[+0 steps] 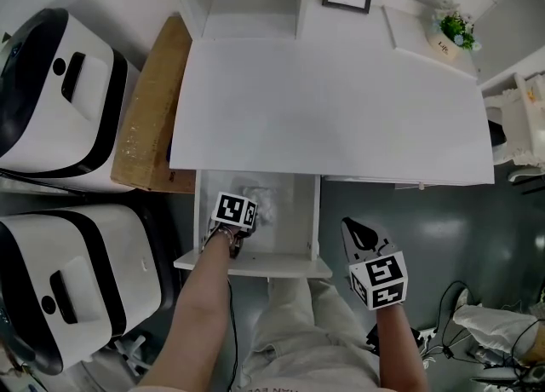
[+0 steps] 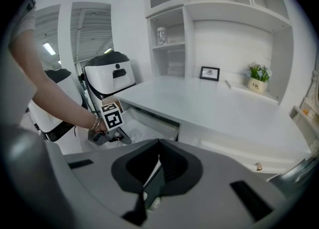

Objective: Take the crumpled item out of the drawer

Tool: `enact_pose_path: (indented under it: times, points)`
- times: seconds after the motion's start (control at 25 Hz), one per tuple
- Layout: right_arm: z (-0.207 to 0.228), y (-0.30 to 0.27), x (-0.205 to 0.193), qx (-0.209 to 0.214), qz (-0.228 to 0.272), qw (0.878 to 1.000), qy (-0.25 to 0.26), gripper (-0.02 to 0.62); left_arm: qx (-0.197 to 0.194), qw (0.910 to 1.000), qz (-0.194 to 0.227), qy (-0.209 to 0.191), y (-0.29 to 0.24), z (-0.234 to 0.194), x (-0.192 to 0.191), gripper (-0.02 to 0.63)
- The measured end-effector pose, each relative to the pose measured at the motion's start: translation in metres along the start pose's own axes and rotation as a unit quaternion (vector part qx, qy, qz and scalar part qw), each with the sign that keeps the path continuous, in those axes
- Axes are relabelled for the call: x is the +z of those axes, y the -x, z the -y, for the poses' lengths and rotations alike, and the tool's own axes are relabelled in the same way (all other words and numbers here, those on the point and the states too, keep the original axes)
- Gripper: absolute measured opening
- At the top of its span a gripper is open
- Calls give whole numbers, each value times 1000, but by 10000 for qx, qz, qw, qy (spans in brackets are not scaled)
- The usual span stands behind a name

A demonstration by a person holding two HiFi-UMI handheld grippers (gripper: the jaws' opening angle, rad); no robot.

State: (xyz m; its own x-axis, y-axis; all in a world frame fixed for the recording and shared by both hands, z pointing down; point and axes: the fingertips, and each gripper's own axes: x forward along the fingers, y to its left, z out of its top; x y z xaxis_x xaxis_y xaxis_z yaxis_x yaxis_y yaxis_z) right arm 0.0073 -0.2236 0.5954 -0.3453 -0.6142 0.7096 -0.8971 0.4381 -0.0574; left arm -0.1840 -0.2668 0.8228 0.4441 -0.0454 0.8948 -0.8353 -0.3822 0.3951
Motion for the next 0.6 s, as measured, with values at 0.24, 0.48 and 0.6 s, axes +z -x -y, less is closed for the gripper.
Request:
enact_pose_path:
  times: [0.24, 0.48, 0.6]
  points:
    - [-2, 5, 14, 31, 133, 9999, 52, 6, -98, 9999, 107, -48, 15, 12, 3, 55]
    - [-10, 9, 32, 117, 331, 9993, 121, 6, -119, 9993, 345, 33, 41, 21, 6, 55]
    - [-13, 11, 43, 181, 446, 9987, 171, 6, -94, 9987, 502, 89, 56, 24, 9, 55]
